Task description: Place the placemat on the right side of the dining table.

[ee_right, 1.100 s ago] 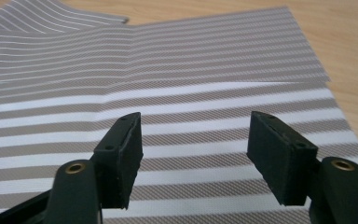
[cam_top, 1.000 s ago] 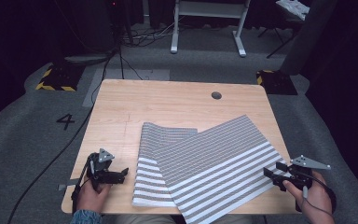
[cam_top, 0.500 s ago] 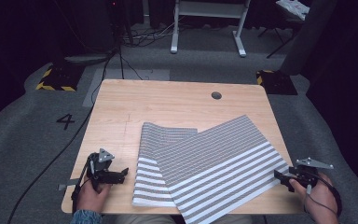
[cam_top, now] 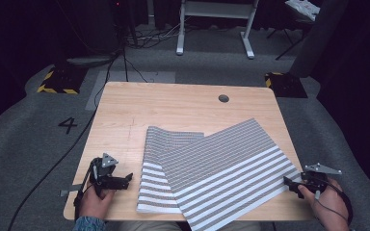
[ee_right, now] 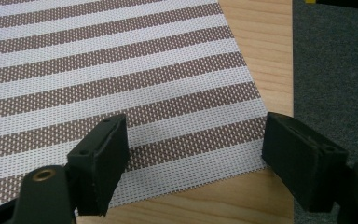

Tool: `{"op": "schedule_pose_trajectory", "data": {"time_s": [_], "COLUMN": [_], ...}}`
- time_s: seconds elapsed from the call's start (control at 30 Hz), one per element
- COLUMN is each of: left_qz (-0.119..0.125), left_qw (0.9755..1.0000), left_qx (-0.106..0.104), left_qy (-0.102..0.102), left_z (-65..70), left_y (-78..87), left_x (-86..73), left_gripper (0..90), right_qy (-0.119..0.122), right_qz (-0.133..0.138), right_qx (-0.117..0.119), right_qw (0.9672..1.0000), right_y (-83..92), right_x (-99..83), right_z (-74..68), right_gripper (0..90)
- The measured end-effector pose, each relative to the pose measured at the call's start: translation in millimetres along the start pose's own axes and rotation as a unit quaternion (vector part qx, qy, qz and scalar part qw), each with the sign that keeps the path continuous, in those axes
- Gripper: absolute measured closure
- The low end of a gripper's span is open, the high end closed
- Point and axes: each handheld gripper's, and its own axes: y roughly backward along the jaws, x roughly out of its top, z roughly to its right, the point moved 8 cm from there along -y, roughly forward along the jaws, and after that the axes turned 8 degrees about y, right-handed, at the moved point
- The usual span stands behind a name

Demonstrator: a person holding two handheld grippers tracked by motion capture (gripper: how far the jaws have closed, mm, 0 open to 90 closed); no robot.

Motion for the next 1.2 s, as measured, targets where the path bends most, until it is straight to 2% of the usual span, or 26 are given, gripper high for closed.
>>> {"op": "schedule_pose_trajectory", "data": {"time_s": [0.07,0.1,0.2,0.23,0.27,0.3,0.33,0.4,0.43,0.5,0.6,0.67,0.7,0.77,0.8,0.87,0.93,0.97,1.03,1.07,1.2], "left_qz": [-0.002,-0.002,-0.001,-0.001,-0.001,-0.001,-0.001,-0.001,-0.001,-0.001,0.000,0.000,-0.001,-0.001,-0.001,0.000,0.000,0.000,0.000,0.000,0.000], "left_qw": [1.0000,1.0000,1.0000,1.0000,1.0000,1.0000,1.0000,1.0000,1.0000,1.0000,1.0000,1.0000,1.0000,1.0000,1.0000,1.0000,1.0000,1.0000,1.0000,1.0000,1.0000], "left_qx": [0.000,0.000,-0.001,-0.001,-0.001,0.000,0.000,-0.001,-0.001,-0.001,-0.001,-0.001,-0.001,-0.001,-0.001,0.000,0.000,0.000,0.002,0.002,0.002], "left_qy": [-0.001,-0.001,0.000,0.000,0.000,-0.001,-0.001,0.000,0.000,0.000,0.000,0.000,0.000,0.000,0.000,0.000,-0.001,-0.001,-0.002,-0.002,0.000], "left_z": [-0.1,-0.1,0.2,0.2,0.2,0.1,0.1,0.2,0.2,0.2,0.3,0.3,0.3,0.3,0.3,0.3,0.0,0.0,-0.3,-0.2,0.1], "left_y": [0.0,0.0,-0.2,-0.2,-0.2,-0.2,-0.2,-0.4,-0.4,-0.4,-0.4,-0.4,-0.4,-0.4,-0.4,-0.3,0.0,0.0,0.1,0.1,0.3], "left_x": [-0.2,-0.2,0.0,0.0,0.0,0.0,0.0,0.1,0.1,0.1,0.2,0.2,0.1,0.1,0.1,0.0,-0.2,-0.2,-0.3,-0.3,-0.7], "left_gripper": [0.2,0.2,0.2,0.2,0.2,0.2,0.2,0.2,0.2,0.2,0.2,0.2,0.2,0.2,0.2,0.2,0.3,0.4,0.4,0.4,0.5], "right_qy": [0.005,0.005,0.014,0.027,0.027,0.035,0.035,0.044,0.061,0.070,0.081,0.086,0.099,0.104,0.114,0.121,0.132,0.132,0.139,0.148,0.156], "right_qz": [0.006,0.006,0.009,0.011,0.011,0.008,0.008,0.008,0.009,0.010,0.038,0.047,0.064,0.075,0.091,0.107,0.117,0.117,0.127,0.133,0.141], "right_qx": [0.001,0.001,0.013,0.022,0.022,0.029,0.029,0.039,0.039,0.036,0.028,0.024,0.018,0.014,0.009,0.004,0.001,0.001,-0.001,-0.003,-0.012], "right_qw": [1.0000,1.0000,0.9998,0.9993,0.9993,0.9989,0.9989,0.9982,0.9973,0.9968,0.9956,0.9949,0.9929,0.9917,0.9892,0.9868,0.9843,0.9843,0.9821,0.9800,0.9776], "right_y": [0.0,0.0,0.5,1.2,1.2,2.4,2.4,3.4,4.4,5.9,17.5,21.3,29.0,33.1,40.8,47.3,51.7,51.7,55.5,57.4,57.1], "right_x": [1.3,1.3,3.7,5.5,5.5,6.3,6.3,7.5,8.6,10.1,24.0,28.6,39.3,45.5,58.1,71.9,85.2,85.2,98.1,109.6,130.0], "right_z": [-2.7,-2.7,-6.9,-10.1,-10.1,-14.2,-14.2,-19.8,-24.5,-25.4,-26.5,-26.4,-27.0,-27.8,-29.0,-29.5,-29.2,-29.2,-28.8,-28.3,-24.1], "right_gripper": [29.9,29.9,41.3,51.5,51.5,63.0,63.0,75.6,81.8,83.4,86.1,86.4,86.6,86.8,86.9,87.0,87.0,87.0,87.1,87.1,87.3]}}
